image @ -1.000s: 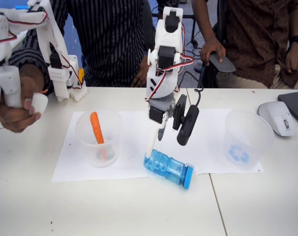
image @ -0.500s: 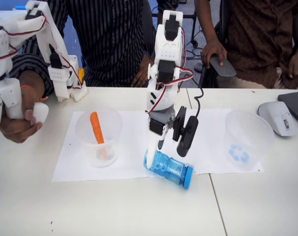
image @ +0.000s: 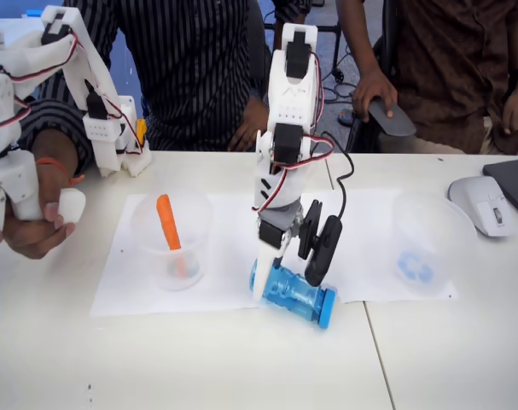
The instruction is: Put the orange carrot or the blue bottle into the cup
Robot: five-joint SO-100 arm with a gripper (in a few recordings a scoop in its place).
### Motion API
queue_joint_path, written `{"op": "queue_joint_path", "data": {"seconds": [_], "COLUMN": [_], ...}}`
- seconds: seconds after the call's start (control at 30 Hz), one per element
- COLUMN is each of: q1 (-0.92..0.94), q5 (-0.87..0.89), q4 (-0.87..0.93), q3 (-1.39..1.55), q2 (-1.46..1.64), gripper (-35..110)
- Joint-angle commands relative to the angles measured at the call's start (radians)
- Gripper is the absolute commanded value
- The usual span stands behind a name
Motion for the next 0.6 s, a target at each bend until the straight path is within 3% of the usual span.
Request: {"op": "queue_joint_path", "data": {"seconds": [0.0, 0.57], "q1": [0.021, 0.018], "q5": [0.015, 0.015], "q4": [0.002, -0.058], "q3": [-0.091, -0.075], "q2": [0.051, 0.025], "gripper": [44, 44]}}
